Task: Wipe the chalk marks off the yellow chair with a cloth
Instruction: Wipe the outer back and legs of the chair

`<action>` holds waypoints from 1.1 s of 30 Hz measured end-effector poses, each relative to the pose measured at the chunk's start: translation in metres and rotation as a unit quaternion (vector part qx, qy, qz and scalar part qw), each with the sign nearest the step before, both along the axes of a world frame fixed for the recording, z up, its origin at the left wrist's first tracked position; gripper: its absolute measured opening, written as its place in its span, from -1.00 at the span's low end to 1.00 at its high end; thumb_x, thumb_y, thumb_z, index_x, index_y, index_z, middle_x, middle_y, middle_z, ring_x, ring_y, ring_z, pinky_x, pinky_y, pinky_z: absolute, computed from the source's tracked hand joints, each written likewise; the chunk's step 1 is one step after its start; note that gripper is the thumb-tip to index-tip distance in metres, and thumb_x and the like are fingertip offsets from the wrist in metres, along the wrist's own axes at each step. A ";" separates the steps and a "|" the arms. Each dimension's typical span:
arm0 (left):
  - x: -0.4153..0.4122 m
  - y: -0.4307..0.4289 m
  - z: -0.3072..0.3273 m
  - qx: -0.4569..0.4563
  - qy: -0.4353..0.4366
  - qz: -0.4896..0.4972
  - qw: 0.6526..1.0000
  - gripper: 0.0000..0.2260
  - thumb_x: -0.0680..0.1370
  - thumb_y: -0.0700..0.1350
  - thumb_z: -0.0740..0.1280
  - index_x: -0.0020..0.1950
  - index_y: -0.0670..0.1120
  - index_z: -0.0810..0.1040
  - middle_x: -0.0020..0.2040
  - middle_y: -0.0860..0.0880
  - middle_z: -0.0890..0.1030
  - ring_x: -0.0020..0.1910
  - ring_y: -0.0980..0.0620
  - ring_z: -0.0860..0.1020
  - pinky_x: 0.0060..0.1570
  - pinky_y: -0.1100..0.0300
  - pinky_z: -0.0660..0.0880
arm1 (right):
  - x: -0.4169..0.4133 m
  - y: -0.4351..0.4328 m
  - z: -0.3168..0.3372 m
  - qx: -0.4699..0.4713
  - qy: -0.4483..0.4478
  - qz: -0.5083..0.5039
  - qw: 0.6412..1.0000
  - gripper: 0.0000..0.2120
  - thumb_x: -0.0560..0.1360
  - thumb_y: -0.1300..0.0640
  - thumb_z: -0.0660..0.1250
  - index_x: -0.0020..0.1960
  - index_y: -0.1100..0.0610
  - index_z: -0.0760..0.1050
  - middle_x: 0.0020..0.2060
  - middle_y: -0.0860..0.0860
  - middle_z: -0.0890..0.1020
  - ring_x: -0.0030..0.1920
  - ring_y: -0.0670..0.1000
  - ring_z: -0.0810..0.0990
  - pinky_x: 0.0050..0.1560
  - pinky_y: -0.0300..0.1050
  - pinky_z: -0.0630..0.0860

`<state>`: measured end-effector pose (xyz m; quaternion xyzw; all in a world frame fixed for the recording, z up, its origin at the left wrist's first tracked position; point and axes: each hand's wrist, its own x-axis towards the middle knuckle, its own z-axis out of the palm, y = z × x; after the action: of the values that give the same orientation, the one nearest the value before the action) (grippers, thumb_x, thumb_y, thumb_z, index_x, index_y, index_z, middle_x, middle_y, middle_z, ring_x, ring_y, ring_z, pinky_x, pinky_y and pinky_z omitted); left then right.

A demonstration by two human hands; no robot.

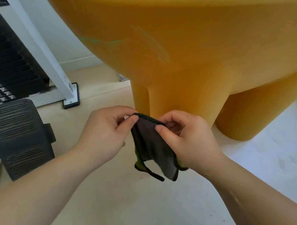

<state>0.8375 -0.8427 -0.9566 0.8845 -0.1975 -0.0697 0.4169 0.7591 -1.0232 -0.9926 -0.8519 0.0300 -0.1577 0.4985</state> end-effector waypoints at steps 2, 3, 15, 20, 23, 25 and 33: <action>-0.012 -0.013 -0.004 -0.051 0.069 0.084 0.993 -0.82 0.63 -0.12 0.31 -0.04 0.08 0.68 -0.38 0.01 0.64 -0.41 -0.05 0.62 -0.40 0.27 0.49 | -0.001 -0.008 0.000 0.032 0.007 0.003 0.999 -0.95 0.55 0.18 0.45 -0.05 0.05 0.67 -0.27 -0.22 0.65 -0.16 -0.13 0.65 -0.22 -0.11 0.61; -0.017 -0.020 -0.005 -0.068 0.082 0.117 0.987 -0.81 0.64 -0.12 0.30 -0.05 0.08 0.68 -0.35 -0.01 0.66 -0.40 -0.06 0.64 -0.39 0.25 0.49 | -0.001 -0.011 0.000 0.040 0.006 0.003 0.999 -0.94 0.55 0.19 0.45 -0.06 0.05 0.67 -0.28 -0.22 0.66 -0.17 -0.13 0.65 -0.22 -0.10 0.61; -0.049 -0.062 -0.019 -0.227 0.009 0.339 0.913 -0.81 0.58 -0.16 0.31 -0.11 0.09 0.64 -0.17 0.04 0.70 -0.09 -0.02 0.69 0.00 -0.12 0.63 | 0.003 -0.009 0.000 0.085 -0.044 0.070 0.993 -0.84 0.55 0.27 0.41 0.00 0.02 0.56 -0.21 -0.21 0.64 -0.14 -0.16 0.64 -0.19 -0.32 0.55; -0.045 -0.069 -0.045 -0.305 0.019 0.374 0.876 -0.86 0.39 -0.10 0.41 -0.18 0.16 0.64 -0.20 0.03 0.69 -0.17 -0.07 0.69 -0.09 -0.10 0.66 | -0.006 -0.012 -0.014 0.003 -0.062 0.050 0.997 -0.87 0.54 0.32 0.40 -0.03 0.12 0.64 -0.20 -0.25 0.62 -0.11 -0.19 0.62 -0.14 -0.38 0.52; -0.048 -0.078 -0.047 -0.348 0.021 0.374 0.859 -0.85 0.45 -0.15 0.46 -0.19 0.11 0.61 -0.22 0.04 0.68 -0.20 0.01 0.68 -0.09 -0.02 0.66 | -0.019 -0.013 -0.004 -0.028 -0.034 0.028 0.999 -0.83 0.56 0.31 0.40 0.02 0.07 0.66 -0.14 -0.27 0.64 -0.05 -0.22 0.62 -0.08 -0.35 0.57; -0.050 -0.087 -0.044 -0.389 0.020 0.369 0.844 -0.85 0.49 -0.20 0.46 -0.17 0.06 0.60 -0.24 0.04 0.67 -0.24 0.10 0.66 -0.15 0.12 0.63 | -0.028 -0.011 0.009 -0.046 -0.029 0.007 0.998 -0.81 0.56 0.30 0.40 0.04 0.04 0.67 -0.12 -0.30 0.65 -0.04 -0.27 0.62 -0.04 -0.38 0.56; -0.030 -0.105 -0.034 -0.453 0.000 0.294 0.842 -0.77 0.50 -0.23 0.44 -0.18 0.11 0.58 -0.25 0.13 0.65 -0.24 0.19 0.61 -0.17 0.29 0.57 | -0.045 0.000 0.084 -0.461 -0.149 -0.026 0.875 -0.78 0.57 0.12 0.24 -0.01 0.10 0.67 -0.21 0.01 0.66 -0.22 0.09 0.56 -0.25 0.03 0.51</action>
<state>0.8079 -0.9478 -0.9903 0.6135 0.0622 0.1530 0.7722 0.7137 -1.0229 -0.9086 -0.9504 -0.0985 -0.2918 0.0437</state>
